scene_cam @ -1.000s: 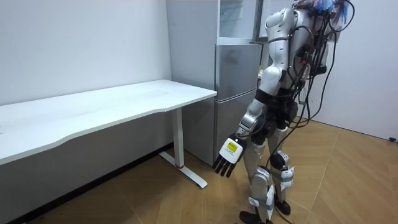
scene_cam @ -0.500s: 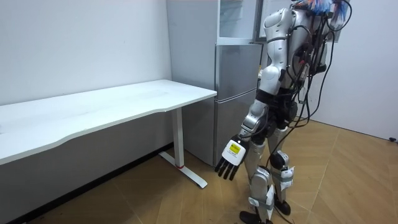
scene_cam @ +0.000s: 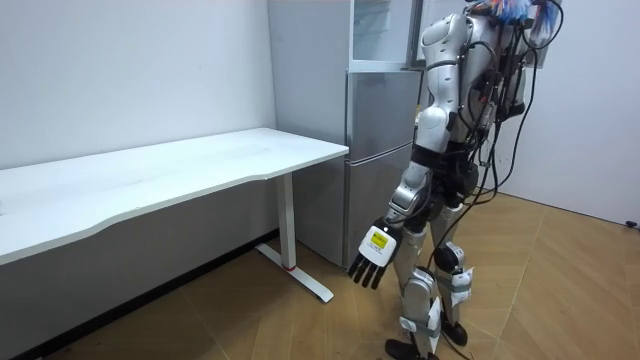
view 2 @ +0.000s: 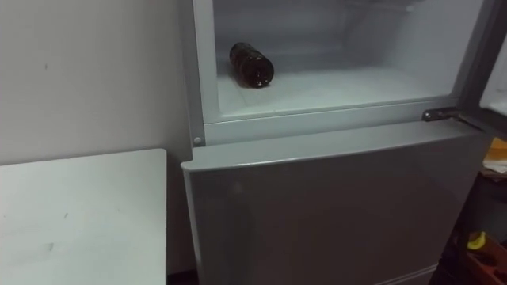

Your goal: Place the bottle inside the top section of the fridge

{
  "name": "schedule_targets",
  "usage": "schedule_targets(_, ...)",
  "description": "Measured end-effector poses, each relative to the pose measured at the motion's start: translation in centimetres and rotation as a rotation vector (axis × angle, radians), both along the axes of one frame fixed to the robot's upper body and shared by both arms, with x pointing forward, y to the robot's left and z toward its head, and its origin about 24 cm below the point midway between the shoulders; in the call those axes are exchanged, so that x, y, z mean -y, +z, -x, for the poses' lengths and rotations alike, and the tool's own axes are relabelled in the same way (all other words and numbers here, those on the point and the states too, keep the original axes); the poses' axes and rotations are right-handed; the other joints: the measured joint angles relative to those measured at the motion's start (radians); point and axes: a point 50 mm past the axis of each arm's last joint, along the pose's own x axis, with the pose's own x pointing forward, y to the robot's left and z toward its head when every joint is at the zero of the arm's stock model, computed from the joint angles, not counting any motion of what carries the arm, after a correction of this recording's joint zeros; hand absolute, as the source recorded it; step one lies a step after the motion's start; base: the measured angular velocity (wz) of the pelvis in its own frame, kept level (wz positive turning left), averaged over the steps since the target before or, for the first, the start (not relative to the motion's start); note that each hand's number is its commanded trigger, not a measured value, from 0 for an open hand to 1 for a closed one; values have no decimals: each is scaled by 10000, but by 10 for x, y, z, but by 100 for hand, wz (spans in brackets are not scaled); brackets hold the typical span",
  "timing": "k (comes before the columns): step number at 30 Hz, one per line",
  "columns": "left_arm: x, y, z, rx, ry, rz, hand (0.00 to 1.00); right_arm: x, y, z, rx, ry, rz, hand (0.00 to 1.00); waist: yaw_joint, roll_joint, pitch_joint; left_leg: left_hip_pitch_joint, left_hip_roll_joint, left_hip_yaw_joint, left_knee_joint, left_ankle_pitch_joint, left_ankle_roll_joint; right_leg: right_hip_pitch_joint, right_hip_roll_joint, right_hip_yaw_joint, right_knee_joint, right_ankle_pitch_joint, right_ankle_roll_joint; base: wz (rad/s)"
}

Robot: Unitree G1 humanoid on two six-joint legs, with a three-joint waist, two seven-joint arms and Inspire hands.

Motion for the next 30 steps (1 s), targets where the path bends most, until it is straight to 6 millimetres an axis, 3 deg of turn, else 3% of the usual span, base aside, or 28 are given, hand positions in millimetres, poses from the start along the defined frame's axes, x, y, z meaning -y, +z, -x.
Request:
schedule_targets(16,6,-4,2,-410,-330,211,0,-28,-8,-19,-573,1146,326,0,144,17,6,-167,78,161,195,7,23,-284,1,207,240,53,-67,-5)
schedule_targets(20,6,-4,-1,-395,-582,244,0,-39,-10,-23,-501,1620,566,0,174,100,-10,-272,158,173,280,9,20,-349,61,207,227,139,-130,-2)
schedule_targets(24,9,-5,-7,-329,-877,355,0,-50,-10,-28,-311,2134,595,0,476,228,-34,-184,188,260,267,8,16,-327,110,365,225,150,-147,-7)
schedule_targets(30,12,-6,-6,-436,-1062,455,0,-64,-10,-34,-340,2827,877,0,637,330,-17,-127,192,314,213,13,9,-315,129,457,237,154,-149,-3)
